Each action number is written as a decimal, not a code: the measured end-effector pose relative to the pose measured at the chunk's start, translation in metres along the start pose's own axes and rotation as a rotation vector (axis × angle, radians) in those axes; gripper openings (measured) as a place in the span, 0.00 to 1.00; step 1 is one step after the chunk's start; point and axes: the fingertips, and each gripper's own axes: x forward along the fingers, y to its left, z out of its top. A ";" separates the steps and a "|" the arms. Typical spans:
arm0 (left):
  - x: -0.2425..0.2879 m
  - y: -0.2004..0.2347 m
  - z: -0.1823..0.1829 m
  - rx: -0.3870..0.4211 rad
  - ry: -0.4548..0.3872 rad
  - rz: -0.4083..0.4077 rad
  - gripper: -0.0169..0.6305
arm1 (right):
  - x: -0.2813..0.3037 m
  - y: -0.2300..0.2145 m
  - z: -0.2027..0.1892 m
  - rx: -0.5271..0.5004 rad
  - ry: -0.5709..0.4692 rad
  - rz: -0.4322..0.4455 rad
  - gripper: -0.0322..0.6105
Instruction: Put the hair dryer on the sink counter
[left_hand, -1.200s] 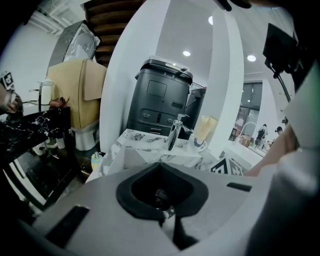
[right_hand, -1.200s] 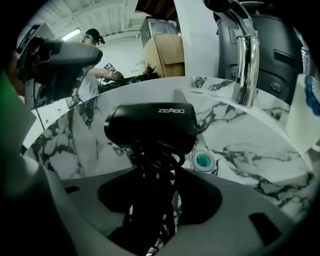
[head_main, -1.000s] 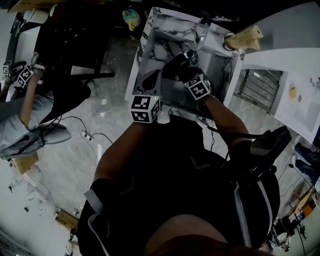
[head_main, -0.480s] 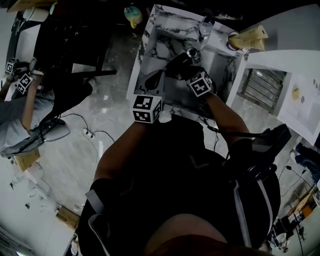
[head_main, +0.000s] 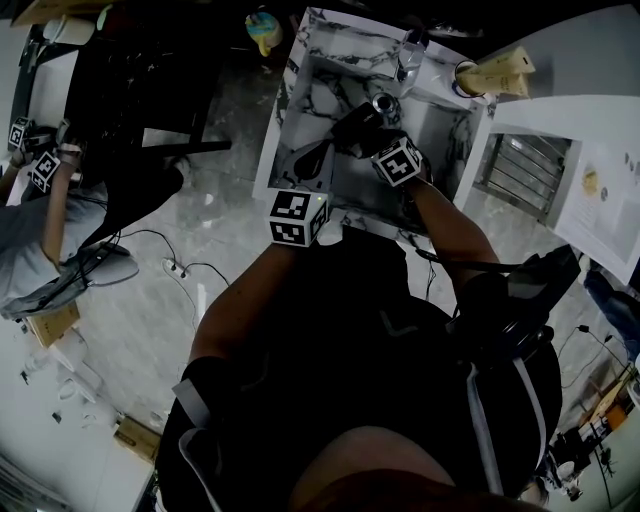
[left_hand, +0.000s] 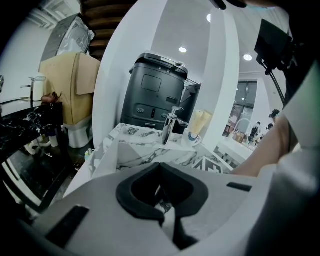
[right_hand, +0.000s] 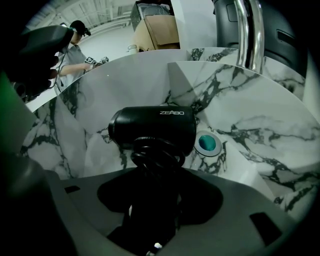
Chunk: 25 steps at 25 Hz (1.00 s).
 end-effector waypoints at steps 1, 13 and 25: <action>0.000 0.000 0.000 0.002 -0.001 -0.002 0.03 | 0.000 0.001 0.001 0.002 0.001 0.006 0.42; -0.014 0.001 0.016 0.021 -0.027 -0.019 0.03 | -0.009 -0.001 0.001 -0.060 0.041 -0.025 0.46; -0.023 -0.005 0.035 0.030 -0.068 -0.086 0.03 | -0.071 0.002 0.025 -0.051 -0.045 -0.073 0.47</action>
